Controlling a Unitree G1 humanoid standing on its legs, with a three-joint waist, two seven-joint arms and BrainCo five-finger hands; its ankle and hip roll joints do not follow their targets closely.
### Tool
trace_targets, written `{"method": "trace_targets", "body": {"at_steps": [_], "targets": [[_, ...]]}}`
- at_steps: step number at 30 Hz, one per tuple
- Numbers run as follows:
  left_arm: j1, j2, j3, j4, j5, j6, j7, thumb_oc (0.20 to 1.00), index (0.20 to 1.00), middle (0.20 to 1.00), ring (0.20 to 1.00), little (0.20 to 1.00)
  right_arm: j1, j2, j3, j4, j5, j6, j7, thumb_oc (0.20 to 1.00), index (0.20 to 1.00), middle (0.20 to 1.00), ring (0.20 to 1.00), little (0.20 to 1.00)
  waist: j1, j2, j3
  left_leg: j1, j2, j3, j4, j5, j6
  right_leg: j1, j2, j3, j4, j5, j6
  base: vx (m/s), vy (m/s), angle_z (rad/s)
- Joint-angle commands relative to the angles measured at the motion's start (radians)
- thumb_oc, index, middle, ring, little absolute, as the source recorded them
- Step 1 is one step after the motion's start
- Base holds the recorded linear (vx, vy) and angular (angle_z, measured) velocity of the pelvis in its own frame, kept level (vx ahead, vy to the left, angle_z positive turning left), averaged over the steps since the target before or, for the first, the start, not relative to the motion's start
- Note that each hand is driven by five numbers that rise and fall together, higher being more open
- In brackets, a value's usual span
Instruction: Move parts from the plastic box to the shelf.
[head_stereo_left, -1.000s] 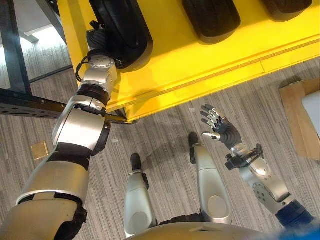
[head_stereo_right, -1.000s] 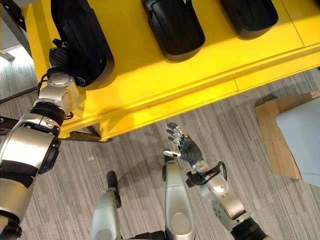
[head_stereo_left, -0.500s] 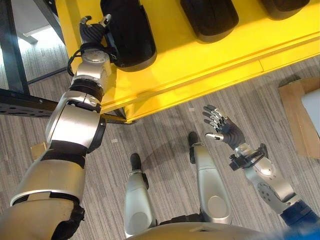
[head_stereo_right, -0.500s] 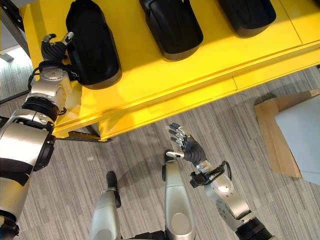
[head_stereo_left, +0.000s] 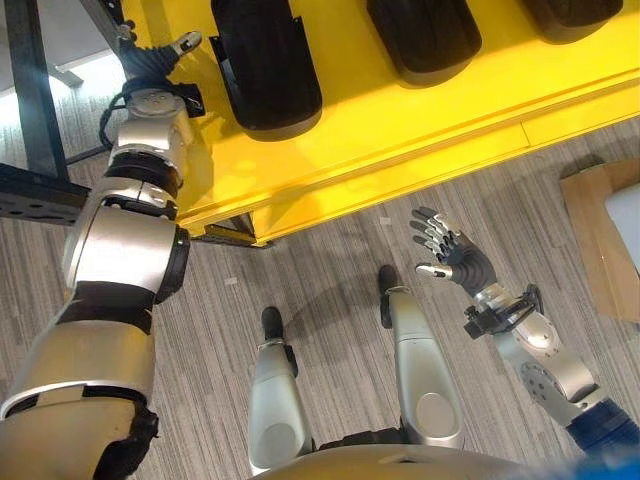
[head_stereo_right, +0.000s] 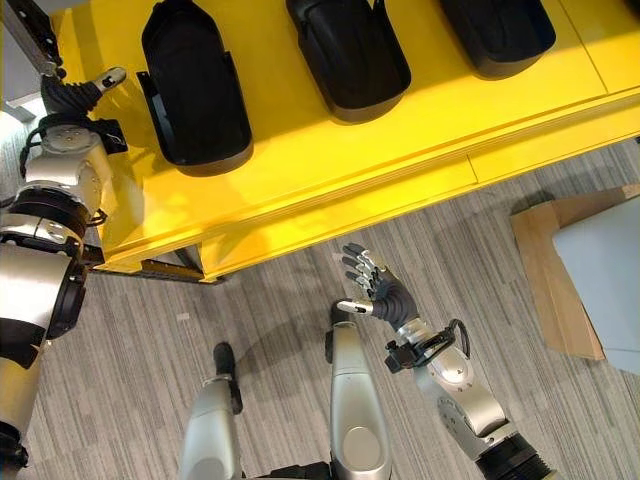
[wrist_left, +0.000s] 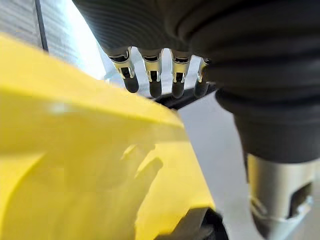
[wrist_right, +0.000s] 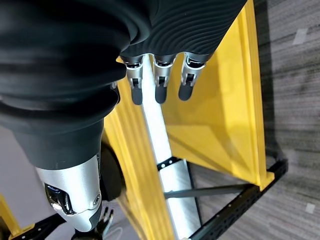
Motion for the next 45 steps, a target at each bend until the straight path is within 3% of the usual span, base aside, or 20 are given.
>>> {"method": "trace_targets", "body": {"at_steps": [1,7,11,12,19,21,24,27,28,31,32,34,40,45], "targets": [[0.012,0.078,0.032,-0.025,0.017,-0.061,0.014,1.0,1.0,1.0,1.0,1.0,0.027,0.031,-0.044,-0.054,0.02,-0.05,0.016,1.0,1.0,1.0,1.0,1.0,-0.011,-0.021,-0.047,-0.065,0.014,-0.013,0.049,0.003,0.042,0.08,-0.041,0.042,-0.007,-0.053,0.044,0.0,0.0,0.0],[0.118,0.144,0.012,-0.221,0.128,-0.117,0.047,1.0,1.0,1.0,1.0,1.0,0.022,0.048,-0.056,-0.048,0.001,-0.063,0.019,1.0,1.0,1.0,1.0,1.0,0.009,-0.012,-0.047,-0.055,0.012,-0.015,0.044,0.004,0.042,0.098,-0.043,0.039,-0.017,-0.05,0.045,0.0,0.002,-0.01],[0.335,0.174,0.068,-0.584,0.339,-0.127,0.112,1.0,1.0,1.0,1.0,1.0,0.019,0.065,-0.073,-0.046,-0.023,-0.072,0.021,1.0,1.0,1.0,1.0,1.0,0.034,-0.01,-0.043,-0.048,0.008,-0.018,0.033,0.006,0.044,0.111,-0.047,0.028,-0.026,-0.05,0.042,-0.01,0.002,0.02],[0.481,0.17,0.128,-0.77,0.456,-0.135,0.128,1.0,1.0,1.0,1.0,1.0,0.017,0.081,-0.085,-0.038,-0.036,-0.078,0.022,1.0,1.0,1.0,1.0,1.0,0.049,-0.012,-0.039,-0.045,0.006,-0.018,0.03,0.006,0.044,0.117,-0.05,0.021,-0.032,-0.049,0.041,-0.01,0.02,0.04],[0.854,0.055,0.262,-1.092,0.65,-0.188,0.084,1.0,1.0,1.0,1.0,1.0,-0.006,0.101,-0.105,-0.034,-0.072,-0.084,0.018,1.0,1.0,1.0,1.0,1.0,0.071,-0.013,-0.052,0.003,0.012,-0.008,-0.01,0.007,0.048,0.154,-0.045,0.018,-0.069,-0.039,0.037,0.01,0.03,0.0],[0.957,0.027,0.263,-1.183,0.65,-0.222,0.034,1.0,1.0,1.0,1.0,1.0,-0.009,0.107,-0.121,-0.034,-0.078,-0.082,0.013,1.0,1.0,1.0,1.0,1.0,0.08,-0.01,-0.064,0.028,0.02,-0.006,-0.035,0.014,0.049,0.177,-0.044,0.012,-0.096,-0.027,0.039,0.03,0.032,-0.07],[1.1,-0.054,0.252,-1.302,0.368,-0.315,-0.114,1.0,1.0,1.0,1.0,1.0,0.007,0.122,-0.139,-0.049,-0.077,-0.074,0.013,1.0,1.0,1.0,1.0,1.0,0.088,0.005,-0.101,0.086,0.035,0.0,-0.113,0.05,0.05,0.229,-0.032,0.003,-0.172,0.007,0.043,0.05,0.029,-0.12],[1.23,-0.087,0.256,-1.387,0.274,-0.328,-0.212,1.0,1.0,1.0,1.0,1.0,0.023,0.131,-0.152,-0.04,-0.094,-0.071,0.014,1.0,1.0,1.0,1.0,1.0,0.098,0.024,-0.159,0.157,0.052,0.012,-0.206,0.089,0.052,0.308,-0.028,-0.014,-0.279,0.037,0.053,0.08,0.018,0.03],[1.243,-0.084,0.242,-1.399,0.289,-0.323,-0.228,1.0,1.0,1.0,1.0,1.0,0.029,0.132,-0.149,-0.036,-0.106,-0.069,0.012,1.0,1.0,1.0,1.0,1.0,0.098,0.028,-0.174,0.18,0.054,0.017,-0.229,0.097,0.051,0.33,-0.029,-0.019,-0.306,0.042,0.055,0.07,0.035,0.01],[1.227,-0.055,0.188,-1.381,0.529,-0.297,-0.189,1.0,1.0,1.0,1.0,1.0,0.03,0.135,-0.156,-0.03,-0.112,-0.071,0.011,1.0,1.0,1.0,1.0,1.0,0.093,0.034,-0.193,0.216,0.057,0.031,-0.246,0.093,0.053,0.359,-0.031,-0.02,-0.324,0.043,0.061,0.03,0.02,-0.03],[1.213,-0.033,0.159,-1.356,0.676,-0.27,-0.177,1.0,1.0,1.0,1.0,1.0,0.032,0.135,-0.162,-0.031,-0.12,-0.071,0.007,1.0,1.0,1.0,1.0,1.0,0.087,0.036,-0.2,0.224,0.056,0.036,-0.243,0.087,0.052,0.364,-0.03,-0.017,-0.328,0.041,0.063,0.02,0.024,-0.05],[1.18,-0.034,0.105,-1.322,0.769,-0.264,-0.191,1.0,1.0,1.0,1.0,1.0,0.034,0.134,-0.163,-0.035,-0.122,-0.07,0.004,1.0,1.0,1.0,1.0,1.0,0.077,0.036,-0.203,0.236,0.056,0.046,-0.237,0.078,0.053,0.368,-0.03,-0.008,-0.326,0.04,0.066,0.02,0.023,-0.11],[1.037,-0.124,-0.054,-1.145,0.828,-0.235,-0.184,1.0,1.0,1.0,1.0,1.0,0.053,0.133,-0.169,-0.046,-0.103,-0.071,-0.012,1.0,1.0,1.0,1.0,1.0,0.045,0.036,-0.208,0.235,0.058,0.066,-0.227,0.071,0.054,0.349,-0.025,0.017,-0.318,0.04,0.068,0.0,0.005,-0.18],[0.957,-0.178,-0.121,-1.04,0.844,-0.22,-0.164,1.0,1.0,1.0,1.0,1.0,0.047,0.134,-0.162,-0.047,-0.099,-0.077,-0.021,1.0,1.0,1.0,1.0,1.0,0.032,0.033,-0.2,0.223,0.057,0.068,-0.219,0.07,0.054,0.332,-0.024,0.024,-0.309,0.041,0.069,0.0,0.0,-0.04]]}}
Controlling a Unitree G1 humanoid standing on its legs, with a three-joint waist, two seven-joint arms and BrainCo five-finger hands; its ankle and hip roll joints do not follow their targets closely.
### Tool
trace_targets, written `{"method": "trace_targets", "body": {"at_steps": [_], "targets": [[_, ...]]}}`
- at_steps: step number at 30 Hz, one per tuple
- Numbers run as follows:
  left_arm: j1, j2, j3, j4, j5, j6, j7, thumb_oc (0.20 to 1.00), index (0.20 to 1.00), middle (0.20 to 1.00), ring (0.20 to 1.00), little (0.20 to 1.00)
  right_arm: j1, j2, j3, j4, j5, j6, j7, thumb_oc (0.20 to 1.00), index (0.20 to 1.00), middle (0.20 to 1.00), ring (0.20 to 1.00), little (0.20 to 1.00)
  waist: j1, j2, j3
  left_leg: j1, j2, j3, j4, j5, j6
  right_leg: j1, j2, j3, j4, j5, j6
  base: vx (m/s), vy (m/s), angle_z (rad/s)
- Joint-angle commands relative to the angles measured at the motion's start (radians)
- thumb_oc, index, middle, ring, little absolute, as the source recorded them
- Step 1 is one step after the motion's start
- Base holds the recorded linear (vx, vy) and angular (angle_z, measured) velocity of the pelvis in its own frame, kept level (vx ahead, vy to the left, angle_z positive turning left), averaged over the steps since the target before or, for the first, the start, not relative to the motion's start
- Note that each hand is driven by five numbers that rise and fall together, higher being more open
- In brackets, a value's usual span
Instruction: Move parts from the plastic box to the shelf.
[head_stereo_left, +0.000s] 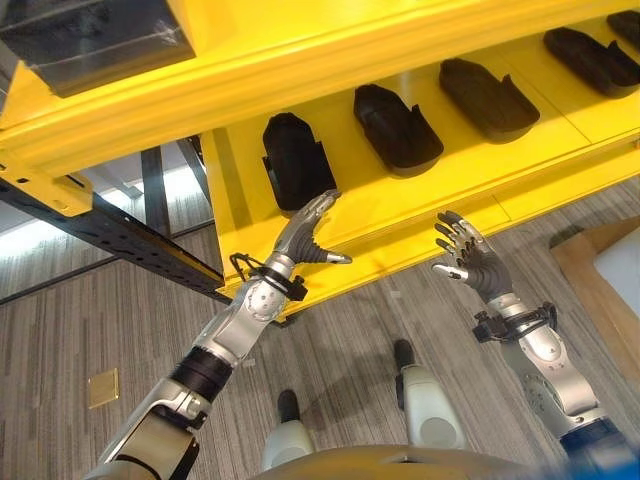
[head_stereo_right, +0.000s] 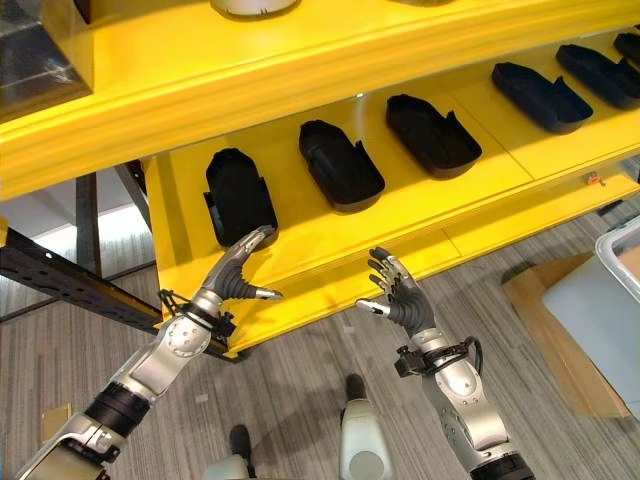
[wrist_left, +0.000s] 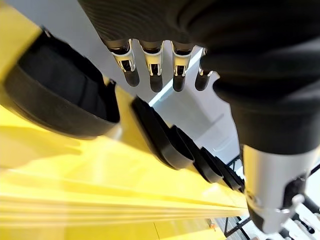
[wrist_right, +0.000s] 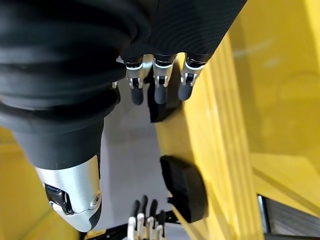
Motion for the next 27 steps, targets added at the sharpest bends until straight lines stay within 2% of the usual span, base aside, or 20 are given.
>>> {"method": "trace_targets", "body": {"at_steps": [1,10,27], "targets": [[-0.072,0.013,-0.007,0.01,0.039,-0.002,0.047,1.0,1.0,1.0,1.0,1.0,-0.032,0.017,-0.017,-0.104,-0.006,-0.06,-0.011,1.0,1.0,1.0,1.0,1.0,0.002,-0.033,0.038,-0.071,0.034,-0.034,0.072,0.004,0.012,0.069,-0.051,0.008,0.01,-0.074,0.029,0.0,0.0,0.0],[-0.16,-0.05,-0.058,0.179,0.049,0.039,0.101,1.0,1.0,1.0,1.0,1.0,-0.04,0.016,-0.001,-0.105,0.001,-0.074,-0.04,1.0,1.0,1.0,1.0,1.0,-0.012,-0.044,0.073,-0.102,0.032,-0.037,0.093,0.007,0.014,0.045,-0.056,0.011,0.023,-0.073,0.029,0.0,-0.001,-0.02],[-0.164,-0.033,0.018,0.283,0.037,0.075,0.174,1.0,1.0,1.0,1.0,1.0,-0.006,0.003,-0.013,-0.123,0.016,-0.08,-0.038,1.0,1.0,1.0,1.0,1.0,-0.012,-0.063,0.101,-0.132,0.026,-0.038,0.112,0.005,0.01,0.015,-0.058,0.013,0.039,-0.066,0.027,0.0,0.0,0.0]]}}
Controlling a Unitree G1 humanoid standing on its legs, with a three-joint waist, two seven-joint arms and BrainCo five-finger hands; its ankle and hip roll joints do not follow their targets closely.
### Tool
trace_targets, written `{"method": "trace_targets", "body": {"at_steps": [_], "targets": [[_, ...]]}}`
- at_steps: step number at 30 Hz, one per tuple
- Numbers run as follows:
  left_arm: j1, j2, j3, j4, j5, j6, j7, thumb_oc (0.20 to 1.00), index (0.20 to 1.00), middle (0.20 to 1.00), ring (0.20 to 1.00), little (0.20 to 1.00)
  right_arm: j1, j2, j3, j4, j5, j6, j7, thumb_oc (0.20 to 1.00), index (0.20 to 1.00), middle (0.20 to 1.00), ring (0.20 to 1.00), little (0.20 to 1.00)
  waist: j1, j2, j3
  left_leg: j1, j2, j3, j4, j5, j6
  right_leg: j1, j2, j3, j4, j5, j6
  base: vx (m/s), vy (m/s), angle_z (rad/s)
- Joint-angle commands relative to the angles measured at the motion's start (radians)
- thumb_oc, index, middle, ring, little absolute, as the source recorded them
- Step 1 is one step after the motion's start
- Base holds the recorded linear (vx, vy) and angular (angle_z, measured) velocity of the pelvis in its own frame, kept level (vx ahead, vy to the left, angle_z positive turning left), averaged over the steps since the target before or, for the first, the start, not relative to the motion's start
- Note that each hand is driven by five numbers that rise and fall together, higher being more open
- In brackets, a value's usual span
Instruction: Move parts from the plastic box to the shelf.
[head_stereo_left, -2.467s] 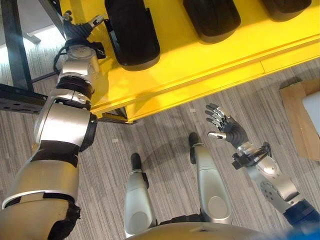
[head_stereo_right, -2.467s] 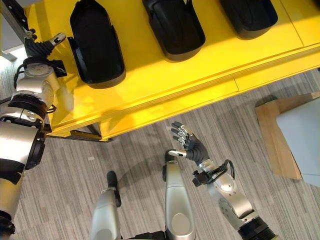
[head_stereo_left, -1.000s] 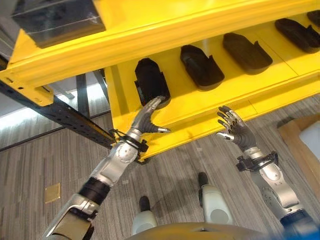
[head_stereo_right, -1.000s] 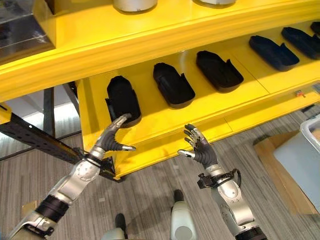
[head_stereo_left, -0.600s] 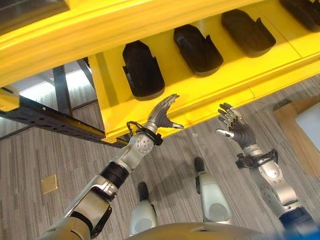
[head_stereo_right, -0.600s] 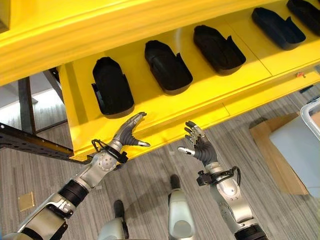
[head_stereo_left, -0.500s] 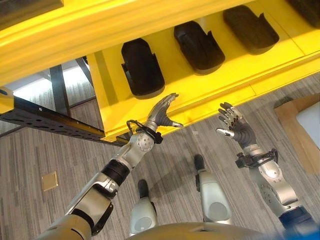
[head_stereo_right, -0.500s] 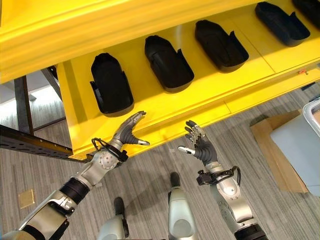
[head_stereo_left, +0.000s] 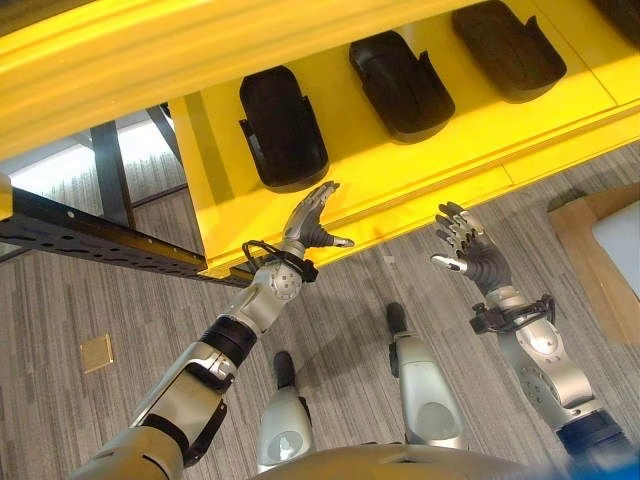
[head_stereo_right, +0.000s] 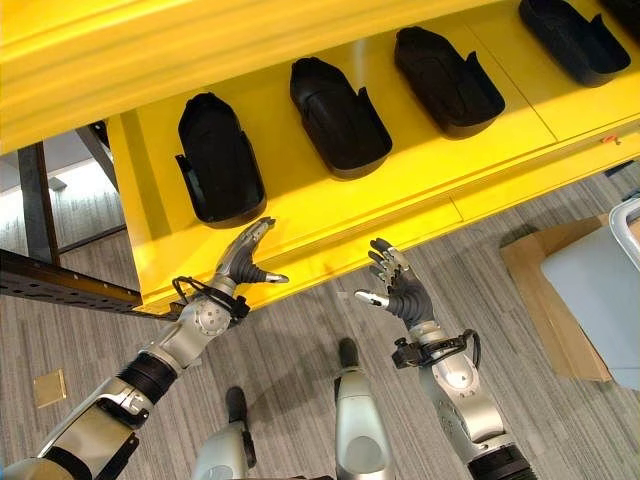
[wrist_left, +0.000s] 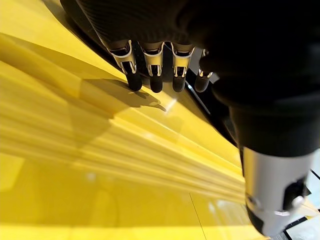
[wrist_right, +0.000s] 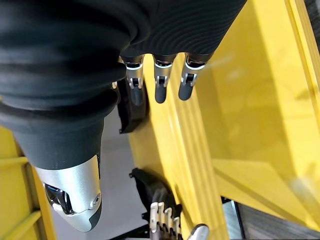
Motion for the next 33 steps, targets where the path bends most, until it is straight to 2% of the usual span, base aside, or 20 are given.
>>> {"method": "trace_targets", "body": {"at_steps": [1,8,24,33], "targets": [[-0.004,0.043,0.058,0.025,0.006,0.009,0.045,1.0,1.0,1.0,1.0,1.0,0.032,0.004,-0.024,-0.117,0.013,-0.071,-0.003,1.0,1.0,1.0,1.0,1.0,-0.005,-0.035,-0.023,-0.091,0.03,-0.04,0.097,0.005,0.011,0.062,-0.056,0.007,0.016,-0.06,0.021,0.0,0.0,0.0],[0.002,0.048,0.066,0.036,0.029,0.022,0.044,1.0,1.0,1.0,1.0,1.0,0.046,-0.001,-0.026,-0.122,0.015,-0.068,0.006,1.0,1.0,1.0,1.0,1.0,-0.005,-0.038,-0.021,-0.099,0.026,-0.04,0.108,0.0,0.009,0.054,-0.058,0.013,0.023,-0.059,0.021,0.0,0.0,0.0],[-0.057,0.025,0.06,0.177,0.01,0.047,0.062,1.0,1.0,1.0,1.0,1.0,0.063,-0.015,-0.028,-0.142,0.034,-0.066,0.02,1.0,1.0,1.0,1.0,1.0,-0.02,-0.046,-0.014,-0.119,0.025,-0.035,0.129,-0.002,0.006,0.03,-0.052,0.028,0.037,-0.056,0.02,0.0,0.0,0.0],[-0.085,0.028,0.054,0.173,0.007,0.045,0.07,1.0,1.0,1.0,1.0,1.0,0.065,-0.022,-0.026,-0.144,0.037,-0.067,0.022,1.0,1.0,1.0,1.0,1.0,-0.023,-0.049,-0.017,-0.13,0.024,-0.039,0.141,-0.006,0.006,0.017,-0.049,0.03,0.045,-0.054,0.018,0.0,-0.001,0.0]]}}
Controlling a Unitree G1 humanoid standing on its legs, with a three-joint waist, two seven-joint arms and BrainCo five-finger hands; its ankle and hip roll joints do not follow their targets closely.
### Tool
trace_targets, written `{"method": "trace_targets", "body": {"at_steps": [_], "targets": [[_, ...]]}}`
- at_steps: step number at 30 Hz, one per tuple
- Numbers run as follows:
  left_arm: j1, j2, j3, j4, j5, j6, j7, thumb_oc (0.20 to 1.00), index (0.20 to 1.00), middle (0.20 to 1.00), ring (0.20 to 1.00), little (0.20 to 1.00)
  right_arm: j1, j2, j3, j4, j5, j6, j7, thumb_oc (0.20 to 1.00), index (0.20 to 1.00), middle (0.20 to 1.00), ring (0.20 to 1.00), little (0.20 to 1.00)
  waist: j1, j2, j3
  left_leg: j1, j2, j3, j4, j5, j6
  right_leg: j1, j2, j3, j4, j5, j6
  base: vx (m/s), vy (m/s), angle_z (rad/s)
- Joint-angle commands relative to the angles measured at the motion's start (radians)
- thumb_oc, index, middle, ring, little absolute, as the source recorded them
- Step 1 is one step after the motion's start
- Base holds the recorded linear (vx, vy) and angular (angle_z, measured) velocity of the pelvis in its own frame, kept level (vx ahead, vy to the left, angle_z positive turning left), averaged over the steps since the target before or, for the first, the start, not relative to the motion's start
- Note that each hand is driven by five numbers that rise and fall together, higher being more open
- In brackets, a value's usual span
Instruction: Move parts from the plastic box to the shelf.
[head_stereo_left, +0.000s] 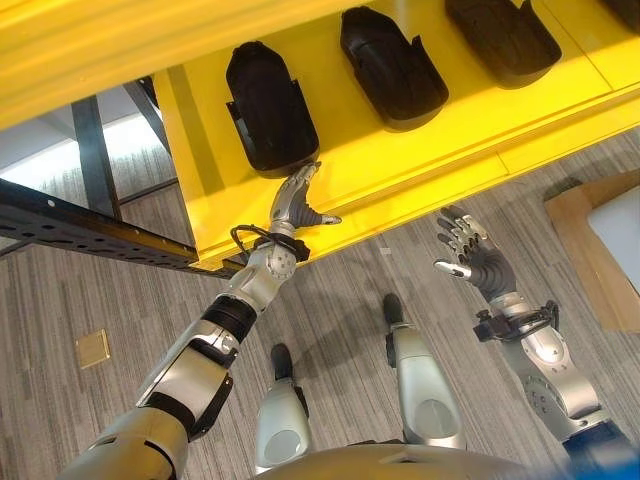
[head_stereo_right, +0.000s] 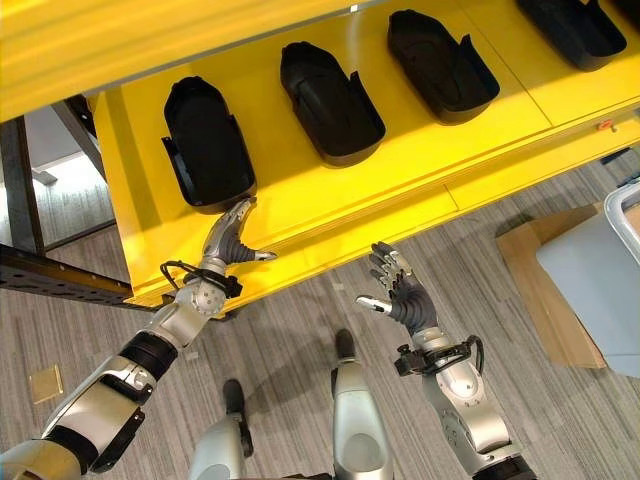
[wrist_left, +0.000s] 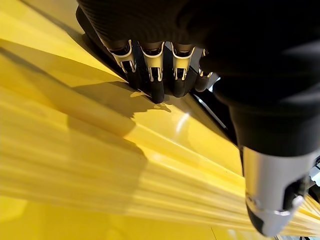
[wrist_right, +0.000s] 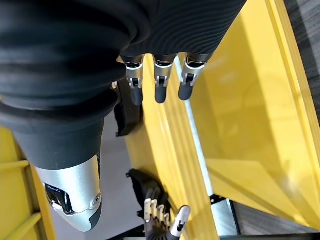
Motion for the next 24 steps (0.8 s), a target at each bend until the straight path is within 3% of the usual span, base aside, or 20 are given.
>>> {"method": "trace_targets", "body": {"at_steps": [1,6,10,13,14,15,16,17,23,24], "targets": [[0.017,0.034,0.036,0.031,0.001,0.029,-0.005,1.0,1.0,1.0,1.0,1.0,0.0,-0.013,-0.018,-0.097,0.027,-0.063,0.014,1.0,1.0,1.0,1.0,1.0,-0.005,-0.032,-0.029,-0.091,0.029,-0.039,0.091,0.006,0.009,0.051,-0.048,0.022,0.017,-0.053,0.024,0.0,0.0,0.0],[0.014,0.04,0.036,0.01,-0.003,0.025,-0.004,1.0,1.0,1.0,1.0,1.0,0.002,-0.013,-0.02,-0.098,0.029,-0.063,0.016,1.0,1.0,1.0,1.0,1.0,-0.004,-0.034,-0.026,-0.095,0.028,-0.04,0.091,0.009,0.009,0.047,-0.049,0.021,0.02,-0.053,0.024,0.0,0.0,0.0],[0.076,0.049,0.038,-0.102,-0.014,-0.003,-0.039,1.0,1.0,1.0,1.0,1.0,0.001,-0.007,-0.031,-0.097,0.027,-0.064,0.01,1.0,1.0,1.0,1.0,1.0,0.004,-0.032,-0.021,-0.099,0.025,-0.043,0.097,0.004,0.013,0.05,-0.05,0.019,0.02,-0.055,0.023,0.0,0.0,0.0],[0.187,0.029,0.066,-0.208,-0.213,-0.049,-0.162,1.0,1.0,1.0,1.0,1.0,-0.01,0.006,-0.047,-0.091,0.03,-0.057,0.005,1.0,1.0,1.0,1.0,1.0,0.015,-0.029,-0.014,-0.099,0.022,-0.046,0.102,-0.001,0.016,0.057,-0.05,0.018,0.024,-0.059,0.021,0.0,0.0,0.0],[0.251,0.018,0.088,-0.258,-0.372,-0.071,-0.204,1.0,1.0,1.0,1.0,1.0,-0.008,0.02,-0.05,-0.091,0.031,-0.052,0.006,1.0,1.0,1.0,1.0,1.0,0.02,-0.026,-0.014,-0.101,0.022,-0.049,0.102,0.001,0.018,0.058,-0.051,0.018,0.022,-0.057,0.019,0.0,0.0,0.0],[0.252,0.019,0.088,-0.259,-0.373,-0.07,-0.204,1.0,1.0,1.0,1.0,1.0,-0.009,0.02,-0.05,-0.092,0.031,-0.052,0.006,1.0,1.0,1.0,1.0,1.0,0.02,-0.026,-0.017,-0.104,0.022,-0.049,0.1,0.005,0.018,0.055,-0.051,0.018,0.019,-0.052,0.019,0.01,0.002,0.08],[0.342,0.026,0.098,-0.328,-0.585,-0.098,-0.288,1.0,1.0,1.0,1.0,1.0,-0.005,0.031,-0.053,-0.095,0.034,-0.046,0.011,1.0,1.0,1.0,1.0,1.0,0.026,-0.022,-0.016,-0.1,0.024,-0.049,0.1,0.003,0.019,0.059,-0.05,0.018,0.02,-0.054,0.017,0.0,0.003,0.07],[0.343,0.027,0.098,-0.329,-0.586,-0.098,-0.288,1.0,1.0,1.0,1.0,1.0,-0.005,0.032,-0.052,-0.095,0.034,-0.046,0.011,1.0,1.0,1.0,1.0,1.0,0.025,-0.022,-0.019,-0.103,0.024,-0.049,0.097,0.007,0.02,0.057,-0.05,0.017,0.016,-0.05,0.017,0.0,0.0,0.0],[0.569,0.072,0.135,-0.477,-0.978,-0.102,-0.453,1.0,1.0,1.0,1.0,1.0,-0.01,0.032,-0.052,-0.099,0.017,-0.049,0.019,1.0,1.0,1.0,1.0,1.0,0.049,-0.006,-0.037,-0.074,0.034,-0.064,0.063,0.025,0.017,0.091,-0.048,0.001,0.006,-0.055,0.017,0.02,-0.008,0.01],[0.569,0.073,0.135,-0.477,-0.978,-0.101,-0.453,1.0,1.0,1.0,1.0,1.0,-0.01,0.032,-0.051,-0.099,0.017,-0.049,0.019,1.0,1.0,1.0,1.0,1.0,0.049,-0.006,-0.041,-0.078,0.034,-0.065,0.06,0.029,0.017,0.089,-0.048,0.0,0.002,-0.051,0.017,0.03,-0.021,0.02]]}}
